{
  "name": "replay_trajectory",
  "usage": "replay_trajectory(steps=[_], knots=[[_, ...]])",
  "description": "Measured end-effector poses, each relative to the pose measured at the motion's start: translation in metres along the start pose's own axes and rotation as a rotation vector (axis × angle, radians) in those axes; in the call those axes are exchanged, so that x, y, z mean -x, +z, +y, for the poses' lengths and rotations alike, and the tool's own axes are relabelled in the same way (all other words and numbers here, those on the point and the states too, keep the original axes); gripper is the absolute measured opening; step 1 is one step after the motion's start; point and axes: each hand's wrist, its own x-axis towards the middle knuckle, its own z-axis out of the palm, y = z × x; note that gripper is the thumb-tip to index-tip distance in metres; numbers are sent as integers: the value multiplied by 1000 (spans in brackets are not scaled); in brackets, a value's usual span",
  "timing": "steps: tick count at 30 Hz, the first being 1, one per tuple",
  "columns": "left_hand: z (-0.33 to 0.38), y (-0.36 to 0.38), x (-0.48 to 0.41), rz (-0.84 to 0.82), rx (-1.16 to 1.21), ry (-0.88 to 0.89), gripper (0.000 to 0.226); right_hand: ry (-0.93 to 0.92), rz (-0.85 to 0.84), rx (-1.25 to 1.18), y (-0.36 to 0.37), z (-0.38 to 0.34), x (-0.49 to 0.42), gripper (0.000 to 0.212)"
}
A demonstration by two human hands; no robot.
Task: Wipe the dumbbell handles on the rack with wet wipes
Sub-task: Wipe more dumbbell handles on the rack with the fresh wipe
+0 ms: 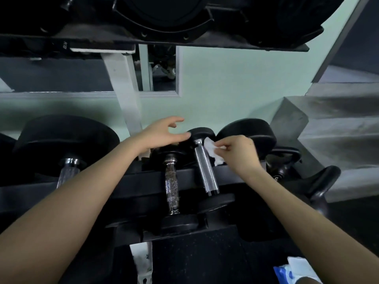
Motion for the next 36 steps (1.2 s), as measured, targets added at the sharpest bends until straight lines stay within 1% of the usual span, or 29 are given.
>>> replay_trajectory(steps=[1,2,5,9,12,14,15,16,18,19,21,23,26,29,30,31,32,33,35,36], knots=[[7,3,-7,20,40,30,59,-35,-31,22,8,-1,-6,16],[14,6,-13,15,27,58,56,-57,-71,45,17,-2,-10,20],[25,20,-30,-54,-65,106,51,-21,-137,7,34,0,-12,25],[22,33,-45,-70,-167,131,47,-17,-235,25,29,12,11,21],[20,33,-49,-81,-159,134,46,-34,-392,51,16,16,33,20],[19,33,-50,-90,-153,140,46,-47,-490,76,6,16,32,15],[18,32,-50,-91,-149,143,45,-47,-490,61,3,15,27,11],[18,32,-51,-92,-144,144,45,-41,-425,30,2,13,17,11],[16,33,-52,-89,-125,139,44,-5,-225,-17,9,8,-6,12],[14,34,-52,-82,-121,140,43,6,-176,-33,15,5,-13,17],[11,35,-53,-61,-127,156,42,28,-191,-98,28,2,-15,23],[9,35,-55,-61,-112,163,43,40,-229,-143,32,7,-3,23],[8,33,-57,-117,-46,155,44,-2,-294,-108,26,18,20,20],[10,32,-56,-123,-35,144,43,13,-431,-57,12,17,25,20],[10,32,-55,-111,-51,147,42,54,-464,-109,9,17,25,19],[11,33,-53,-98,-78,153,41,121,-471,-220,8,16,25,23],[13,33,-52,-83,-121,165,39,198,-435,-357,9,14,25,29],[15,34,-51,-68,-177,181,37,263,-368,-446,13,15,25,29],[19,37,-52,-36,-315,190,35,341,-237,-475,25,15,23,21],[21,40,-54,-15,-384,173,40,379,-211,-464,29,14,22,24]])
